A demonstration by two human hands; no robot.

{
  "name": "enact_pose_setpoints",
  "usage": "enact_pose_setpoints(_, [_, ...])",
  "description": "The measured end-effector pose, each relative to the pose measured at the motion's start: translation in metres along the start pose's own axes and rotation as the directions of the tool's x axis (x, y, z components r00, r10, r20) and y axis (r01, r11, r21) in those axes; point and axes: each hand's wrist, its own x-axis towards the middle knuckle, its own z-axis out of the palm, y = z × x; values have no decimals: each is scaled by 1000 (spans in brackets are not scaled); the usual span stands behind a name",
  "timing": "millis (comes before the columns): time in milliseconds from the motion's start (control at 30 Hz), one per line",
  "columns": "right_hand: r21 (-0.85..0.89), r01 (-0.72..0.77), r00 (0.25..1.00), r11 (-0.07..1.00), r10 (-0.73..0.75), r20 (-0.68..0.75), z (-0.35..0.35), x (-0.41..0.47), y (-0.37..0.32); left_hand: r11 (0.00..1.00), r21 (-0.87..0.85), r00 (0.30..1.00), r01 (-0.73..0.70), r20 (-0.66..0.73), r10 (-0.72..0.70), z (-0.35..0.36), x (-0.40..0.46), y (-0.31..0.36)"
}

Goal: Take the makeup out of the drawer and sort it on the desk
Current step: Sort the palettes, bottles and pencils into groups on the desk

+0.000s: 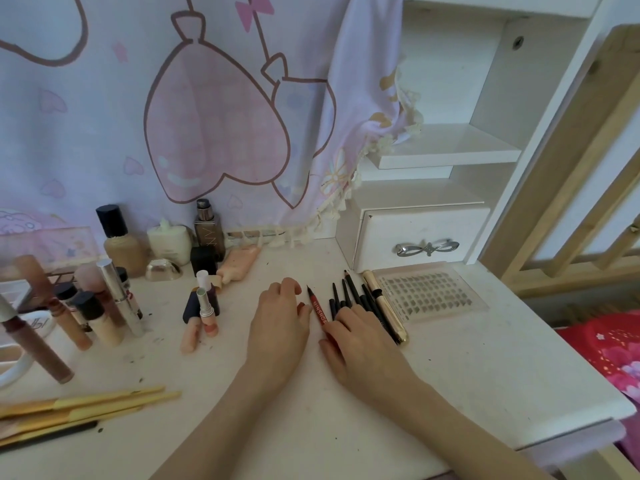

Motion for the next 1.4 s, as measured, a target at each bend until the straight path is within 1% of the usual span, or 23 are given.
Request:
enact_pose_setpoints(67, [6, 7, 1000, 1000, -7, -1, -2, -2, 2, 1000, 26, 1000, 4, 2, -4, 1, -3, -2])
enact_pose_setpoints(233, [54, 37, 999, 998, -38, 23, -5, -8, 6, 995, -79, 997, 66, 38, -63, -3, -5, -2])
enact_pose_setpoints(333, [90, 51, 995, 995, -58, 81, -4, -12, 6, 989, -135, 998, 56, 48, -50, -5, -5, 0])
enact_pose_setpoints(433, [104, 38, 989, 994, -52, 137, -6, -14, 9, 986, -166, 997, 15, 71, -4, -5, -5, 0])
enact_pose_setpoints(600, [72, 42, 981, 996, -55, 186, -10, -17, 12, 988, -141, 994, -60, 79, 72, -7, -9, 0])
enact_pose_setpoints(733, [125, 28, 978, 992, -54, 204, -13, -17, 13, 990, -89, 985, -111, 126, 121, -7, -13, 3])
enact_pose_setpoints(833, [180, 29, 984, 983, -60, 167, -16, -17, 16, 991, -79, 983, -105, 141, 116, -6, -14, 3])
enact_pose_setpoints(900, [214, -8, 992, 977, -19, 124, -22, -15, 25, 992, -77, 983, -102, 144, 112, -5, -14, 1])
enact_pose_setpoints(967, [249, -101, 992, 963, 77, 105, -30, -14, 41, 992, -76, 982, -105, 149, 115, -4, -14, 1])
enact_pose_setpoints(1033, [242, -195, 980, 950, 177, 94, -38, -16, 61, 991, -72, 980, -113, 154, 123, -4, -14, 1])
enact_pose_setpoints(1100, [174, -298, 951, 939, 275, 142, -46, -20, 82, 990, -29, 980, -135, 147, 138, -3, -14, 1])
enact_pose_setpoints(1133, [132, -339, 929, 932, 310, 201, -49, -23, 91, 988, -4, 979, -152, 135, 151, -2, -13, 2])
enact_pose_setpoints(1200, [71, -375, 886, 924, 335, 321, -50, -30, 108, 979, 9, 974, -204, 108, 202, -1, -12, 8])
enact_pose_setpoints(1233, [53, -385, 868, 921, 342, 359, -49, -34, 115, 970, 1, 964, -244, 105, 242, 0, -10, 14])
enact_pose_setpoints(1300, [39, -391, 852, 920, 345, 394, -49, -38, 123, 941, -2, 933, -339, 131, 336, 4, -8, 31])
enact_pose_setpoints(1400, [21, -374, 854, 927, 336, 398, -50, -41, 129, 880, 33, 863, -474, 217, 456, 19, -1, 61])
